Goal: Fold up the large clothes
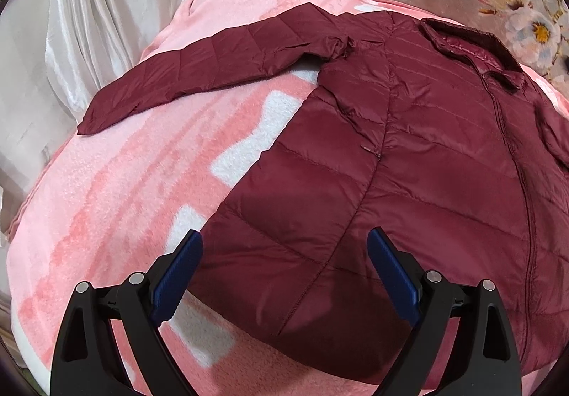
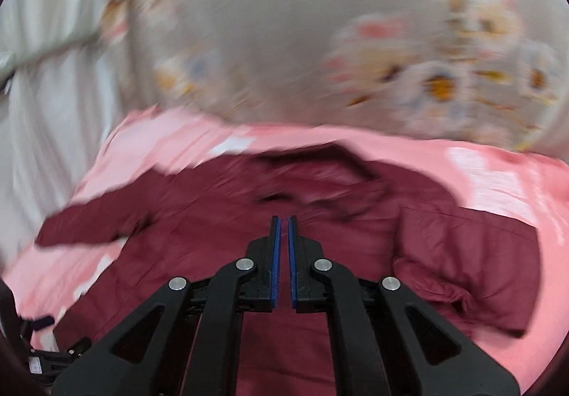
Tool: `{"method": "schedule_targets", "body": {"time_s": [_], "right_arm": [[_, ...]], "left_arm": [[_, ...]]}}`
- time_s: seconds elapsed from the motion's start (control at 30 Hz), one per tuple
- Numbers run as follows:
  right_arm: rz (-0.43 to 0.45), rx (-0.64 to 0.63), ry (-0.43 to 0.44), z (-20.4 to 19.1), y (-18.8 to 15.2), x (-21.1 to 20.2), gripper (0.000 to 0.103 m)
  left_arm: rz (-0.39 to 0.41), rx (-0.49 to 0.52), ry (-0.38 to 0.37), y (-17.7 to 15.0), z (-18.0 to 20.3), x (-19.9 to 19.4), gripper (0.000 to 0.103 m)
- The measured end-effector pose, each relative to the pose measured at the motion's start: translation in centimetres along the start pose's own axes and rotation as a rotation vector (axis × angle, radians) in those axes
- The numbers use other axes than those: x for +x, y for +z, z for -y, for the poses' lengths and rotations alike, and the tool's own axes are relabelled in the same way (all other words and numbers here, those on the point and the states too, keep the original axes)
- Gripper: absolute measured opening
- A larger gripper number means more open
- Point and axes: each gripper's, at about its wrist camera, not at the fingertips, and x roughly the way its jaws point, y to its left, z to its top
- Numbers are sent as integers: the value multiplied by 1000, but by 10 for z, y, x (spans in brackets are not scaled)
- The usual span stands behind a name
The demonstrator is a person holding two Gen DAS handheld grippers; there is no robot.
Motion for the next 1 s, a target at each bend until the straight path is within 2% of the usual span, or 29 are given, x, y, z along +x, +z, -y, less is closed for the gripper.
{"method": "schedule_targets", "body": {"time_s": [0.07, 0.13, 0.2, 0.27, 0.3, 0.33, 0.37, 0.4, 0.47, 0.6, 0.67, 0.7, 0.73, 0.77, 0.8, 0.9, 1.0], "right_arm": [[-40, -26, 27, -21, -8, 16, 3], [-50, -55, 4, -34, -17, 23, 3], [-50, -43, -30, -27, -23, 20, 7], [-32, 3, -92, -7, -23, 12, 34], [-17, 18, -124, 2, -23, 9, 59], [6, 27, -189, 18, -25, 4, 71], [10, 12, -259, 31, -26, 3, 72], [-15, -23, -351, 46, -29, 7, 72], [-87, -39, -419, 70, -33, 21, 72], [-207, 36, -393, 111, -45, 49, 71], [-242, 64, -395, 121, -49, 61, 58], [-262, 86, -390, 126, -51, 67, 46], [-282, 120, -376, 133, -53, 73, 23], [-288, 141, -372, 137, -53, 75, 17], [-284, 155, -373, 139, -51, 75, 8], [-216, 189, -299, 130, -36, 63, 6], [-135, 192, -105, 91, -12, 44, 6]], "left_arm": [[-2, 9, -3, -2, -1, 2, 91], [-5, 14, -9, -4, -3, 3, 91], [0, 14, -19, -5, -7, 3, 91], [7, 15, -19, -5, -11, 2, 91], [11, 15, -19, -5, -12, 1, 91], [14, 10, -23, -5, -14, 0, 91], [16, 4, -28, -4, -16, -1, 91], [18, -3, -35, -5, -17, -2, 91], [21, -20, -51, -4, -18, -3, 91], [12, -20, -71, -4, -9, -3, 91], [3, -2, -74, -5, -2, -3, 91], [2, 4, -73, -6, 0, -3, 91], [3, 14, -68, -6, 1, -3, 91], [4, 20, -64, -6, 2, -4, 91], [6, 24, -59, -6, 3, -4, 91], [7, 16, -53, -4, 1, -3, 91], [0, -6, -49, -2, -4, 2, 91]]}}
